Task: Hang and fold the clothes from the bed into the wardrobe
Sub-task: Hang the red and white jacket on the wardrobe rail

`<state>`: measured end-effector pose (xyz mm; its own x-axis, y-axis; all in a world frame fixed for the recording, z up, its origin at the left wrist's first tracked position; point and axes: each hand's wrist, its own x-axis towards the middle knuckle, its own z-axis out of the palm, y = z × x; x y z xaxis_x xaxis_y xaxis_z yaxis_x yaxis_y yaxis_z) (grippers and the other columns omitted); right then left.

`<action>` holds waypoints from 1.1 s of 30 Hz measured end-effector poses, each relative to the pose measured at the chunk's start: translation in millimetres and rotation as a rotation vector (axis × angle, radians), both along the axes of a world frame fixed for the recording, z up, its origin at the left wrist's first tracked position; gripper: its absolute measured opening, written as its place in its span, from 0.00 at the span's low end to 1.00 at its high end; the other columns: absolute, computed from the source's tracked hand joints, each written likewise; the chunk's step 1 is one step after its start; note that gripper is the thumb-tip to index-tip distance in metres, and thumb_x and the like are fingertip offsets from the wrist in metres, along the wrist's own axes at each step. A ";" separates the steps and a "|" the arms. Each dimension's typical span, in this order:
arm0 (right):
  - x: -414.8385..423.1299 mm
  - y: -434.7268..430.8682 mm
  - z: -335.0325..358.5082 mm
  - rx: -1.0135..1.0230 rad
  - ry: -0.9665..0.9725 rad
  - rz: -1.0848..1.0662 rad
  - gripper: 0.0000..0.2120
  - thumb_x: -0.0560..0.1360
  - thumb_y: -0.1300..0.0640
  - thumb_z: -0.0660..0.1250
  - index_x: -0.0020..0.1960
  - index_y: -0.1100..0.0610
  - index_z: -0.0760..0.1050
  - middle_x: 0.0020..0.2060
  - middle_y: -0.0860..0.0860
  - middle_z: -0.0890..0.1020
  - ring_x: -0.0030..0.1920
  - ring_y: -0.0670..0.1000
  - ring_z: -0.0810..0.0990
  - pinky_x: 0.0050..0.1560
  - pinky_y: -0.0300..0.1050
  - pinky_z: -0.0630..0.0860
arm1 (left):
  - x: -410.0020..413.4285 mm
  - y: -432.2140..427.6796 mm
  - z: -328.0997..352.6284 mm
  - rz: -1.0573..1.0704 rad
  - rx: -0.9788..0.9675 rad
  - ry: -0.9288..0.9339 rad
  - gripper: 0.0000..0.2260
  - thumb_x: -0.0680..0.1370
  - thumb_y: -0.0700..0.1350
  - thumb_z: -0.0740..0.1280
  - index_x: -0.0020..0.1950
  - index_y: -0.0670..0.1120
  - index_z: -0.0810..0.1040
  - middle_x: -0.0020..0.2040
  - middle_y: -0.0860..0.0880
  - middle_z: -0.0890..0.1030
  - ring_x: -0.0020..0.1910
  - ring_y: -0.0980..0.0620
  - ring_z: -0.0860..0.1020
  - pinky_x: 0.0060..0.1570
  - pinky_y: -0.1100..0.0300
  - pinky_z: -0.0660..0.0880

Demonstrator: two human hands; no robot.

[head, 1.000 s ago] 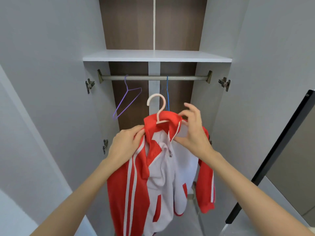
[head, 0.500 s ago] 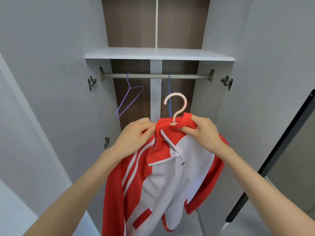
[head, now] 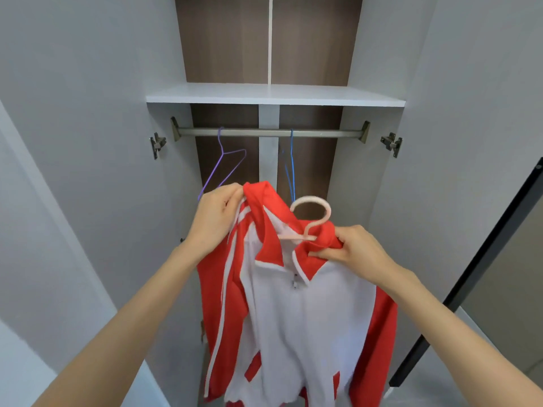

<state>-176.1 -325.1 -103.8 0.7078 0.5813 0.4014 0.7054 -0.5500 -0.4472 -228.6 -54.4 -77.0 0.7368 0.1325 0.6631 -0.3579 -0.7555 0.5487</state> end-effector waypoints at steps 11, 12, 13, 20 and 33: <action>17.0 -22.3 -12.5 0.533 0.276 -0.168 0.14 0.74 0.56 0.72 0.31 0.44 0.80 0.24 0.38 0.74 0.28 0.36 0.70 0.33 0.32 0.68 | 11.9 24.5 -60.6 -0.104 -0.175 0.365 0.26 0.76 0.69 0.56 0.61 0.52 0.76 0.58 0.60 0.78 0.58 0.63 0.73 0.60 0.58 0.68; 20.0 -25.4 -11.3 0.548 0.284 -0.171 0.15 0.74 0.57 0.72 0.31 0.44 0.81 0.25 0.38 0.76 0.29 0.35 0.72 0.34 0.29 0.69 | 9.7 27.3 -65.3 -0.105 -0.171 0.392 0.29 0.74 0.69 0.60 0.70 0.54 0.70 0.65 0.62 0.73 0.63 0.63 0.70 0.64 0.59 0.66; 21.5 -26.1 -9.0 0.556 0.295 -0.164 0.14 0.74 0.58 0.71 0.31 0.46 0.81 0.26 0.38 0.78 0.29 0.35 0.73 0.34 0.27 0.70 | 7.6 28.4 -69.8 -0.074 -0.149 0.404 0.32 0.74 0.65 0.64 0.74 0.55 0.63 0.68 0.61 0.69 0.64 0.62 0.69 0.64 0.61 0.65; 29.2 -35.0 -8.7 0.526 0.224 -0.273 0.19 0.73 0.52 0.73 0.27 0.58 0.71 0.23 0.43 0.69 0.27 0.41 0.66 0.30 0.38 0.65 | 6.6 38.5 -63.7 0.048 -0.011 0.258 0.16 0.83 0.51 0.55 0.72 0.58 0.65 0.54 0.46 0.82 0.52 0.45 0.80 0.49 0.59 0.70; 13.7 -39.4 -21.7 0.315 0.102 -0.229 0.08 0.68 0.37 0.65 0.32 0.35 0.77 0.23 0.44 0.74 0.27 0.44 0.68 0.32 0.46 0.65 | 1.4 18.3 -19.5 -0.178 -0.044 0.120 0.15 0.84 0.46 0.53 0.55 0.61 0.77 0.51 0.62 0.80 0.55 0.65 0.75 0.58 0.72 0.65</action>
